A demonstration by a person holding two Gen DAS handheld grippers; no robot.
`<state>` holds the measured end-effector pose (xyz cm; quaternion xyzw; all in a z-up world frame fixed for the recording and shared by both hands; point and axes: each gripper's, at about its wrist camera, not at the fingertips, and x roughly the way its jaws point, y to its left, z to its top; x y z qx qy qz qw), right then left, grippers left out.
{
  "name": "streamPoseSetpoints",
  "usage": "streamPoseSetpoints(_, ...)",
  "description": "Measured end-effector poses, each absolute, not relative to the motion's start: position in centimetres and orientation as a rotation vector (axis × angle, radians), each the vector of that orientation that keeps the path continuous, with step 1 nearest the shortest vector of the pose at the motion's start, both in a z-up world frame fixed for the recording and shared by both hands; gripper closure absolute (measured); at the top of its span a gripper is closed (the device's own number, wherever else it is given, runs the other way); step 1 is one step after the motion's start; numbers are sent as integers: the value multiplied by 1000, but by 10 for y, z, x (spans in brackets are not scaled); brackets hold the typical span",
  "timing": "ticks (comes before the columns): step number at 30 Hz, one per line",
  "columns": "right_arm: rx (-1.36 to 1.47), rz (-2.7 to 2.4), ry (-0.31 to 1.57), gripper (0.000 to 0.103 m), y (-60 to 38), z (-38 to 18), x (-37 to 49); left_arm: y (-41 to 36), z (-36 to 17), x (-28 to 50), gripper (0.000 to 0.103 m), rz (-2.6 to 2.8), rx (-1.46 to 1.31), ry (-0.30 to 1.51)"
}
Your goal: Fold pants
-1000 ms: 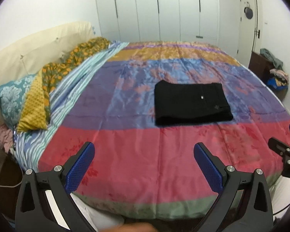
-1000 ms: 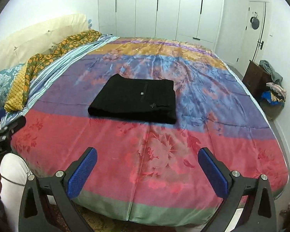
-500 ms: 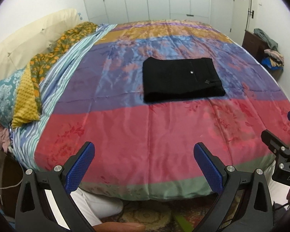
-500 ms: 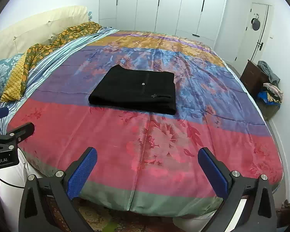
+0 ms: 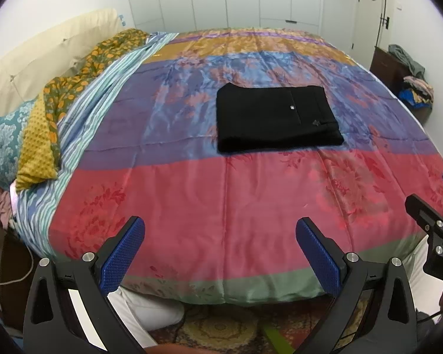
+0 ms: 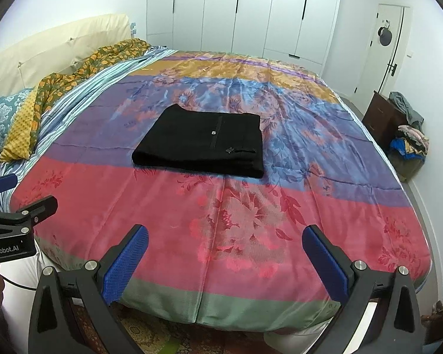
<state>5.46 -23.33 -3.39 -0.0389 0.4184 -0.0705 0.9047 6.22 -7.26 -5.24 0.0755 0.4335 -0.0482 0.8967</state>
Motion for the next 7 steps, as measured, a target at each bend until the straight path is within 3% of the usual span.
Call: streamPoseSetpoints(7,-63,-149,872,0,-238,-39,56,-75,-55,62,1,-104,155,895)
